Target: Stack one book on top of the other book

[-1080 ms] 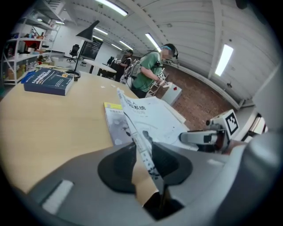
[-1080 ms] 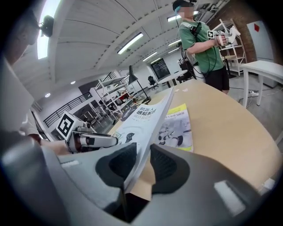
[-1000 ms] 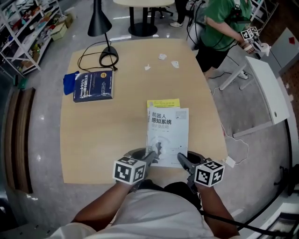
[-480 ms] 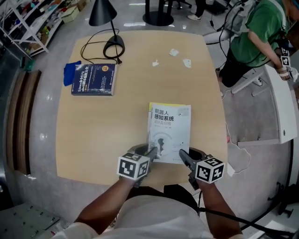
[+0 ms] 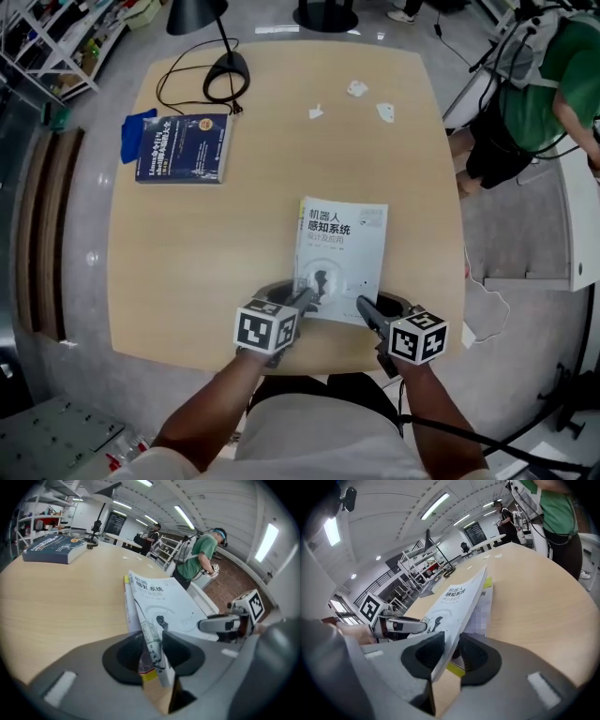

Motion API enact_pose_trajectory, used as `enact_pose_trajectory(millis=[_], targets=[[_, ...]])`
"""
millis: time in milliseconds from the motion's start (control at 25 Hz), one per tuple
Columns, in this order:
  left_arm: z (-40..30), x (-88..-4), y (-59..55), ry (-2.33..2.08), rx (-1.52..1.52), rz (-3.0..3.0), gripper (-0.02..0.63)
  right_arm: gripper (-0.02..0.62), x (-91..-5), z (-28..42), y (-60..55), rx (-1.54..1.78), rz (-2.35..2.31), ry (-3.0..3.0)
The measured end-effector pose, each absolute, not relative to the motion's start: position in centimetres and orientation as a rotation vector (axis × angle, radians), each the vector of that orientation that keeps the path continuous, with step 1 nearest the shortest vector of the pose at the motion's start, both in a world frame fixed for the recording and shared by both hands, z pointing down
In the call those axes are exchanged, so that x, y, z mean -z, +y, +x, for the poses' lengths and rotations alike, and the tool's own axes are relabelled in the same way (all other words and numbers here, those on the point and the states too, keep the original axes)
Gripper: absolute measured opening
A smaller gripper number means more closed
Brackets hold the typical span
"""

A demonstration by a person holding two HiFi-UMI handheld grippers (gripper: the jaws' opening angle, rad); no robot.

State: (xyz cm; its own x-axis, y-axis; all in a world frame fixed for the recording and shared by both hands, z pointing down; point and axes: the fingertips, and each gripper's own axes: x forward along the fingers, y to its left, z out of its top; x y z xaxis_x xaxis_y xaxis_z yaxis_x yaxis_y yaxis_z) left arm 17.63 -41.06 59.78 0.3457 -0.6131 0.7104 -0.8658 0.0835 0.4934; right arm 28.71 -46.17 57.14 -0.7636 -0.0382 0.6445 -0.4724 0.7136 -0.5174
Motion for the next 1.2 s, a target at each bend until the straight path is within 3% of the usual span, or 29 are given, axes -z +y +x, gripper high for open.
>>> enact_pose_trajectory(millis=[440,560,640,880,1040,1200], targets=[[17.2,-60.3,-40.8,-1.349,-0.400,1.644,0.153,0.128,-58.1,29.1,-46.6,-0.885,0.395,-2.259],[16.7,-59.6,-40.3,-1.348,-0.354,1.642,0.223,0.193,-58.4,30.1,-46.6,-0.764,0.380,-2.226],[16.3,-59.0,-39.4,-1.341,-0.347,1.649,0.257,0.203,-58.0,30.5,-46.6,-0.701,0.366,-2.231],[19.2,-59.7,-35.7,-1.151,-0.744,1.799,0.345,0.324,-58.6,31.9,-44.2,-0.487,0.206,-2.106],[19.8,-62.8,-34.2,-1.098,-1.041,1.835,0.361,0.328,-60.7,31.8,-43.1,-0.320,0.140,-2.020],[20.3,-63.0,-35.0,-1.100,-0.989,1.827,0.348,0.328,-61.7,31.0,-43.2,-0.281,0.120,-1.994]])
